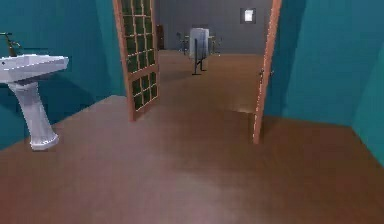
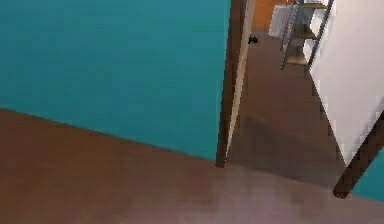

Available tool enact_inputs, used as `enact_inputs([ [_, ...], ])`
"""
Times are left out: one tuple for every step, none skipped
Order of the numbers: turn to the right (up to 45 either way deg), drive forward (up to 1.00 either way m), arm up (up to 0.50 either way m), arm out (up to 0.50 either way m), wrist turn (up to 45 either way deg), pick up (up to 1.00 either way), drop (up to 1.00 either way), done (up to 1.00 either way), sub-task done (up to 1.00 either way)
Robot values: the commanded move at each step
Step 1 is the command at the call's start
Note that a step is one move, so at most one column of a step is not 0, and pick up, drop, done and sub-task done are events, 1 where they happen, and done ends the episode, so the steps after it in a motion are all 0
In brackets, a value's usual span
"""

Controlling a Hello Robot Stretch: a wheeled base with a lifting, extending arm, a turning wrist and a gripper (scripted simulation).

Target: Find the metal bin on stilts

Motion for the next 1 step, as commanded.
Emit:
enact_inputs([
  [0.0, 1.00, 0.00, 0.00, 0.0, 0.00, 0.00, 0.00, 0.00],
])
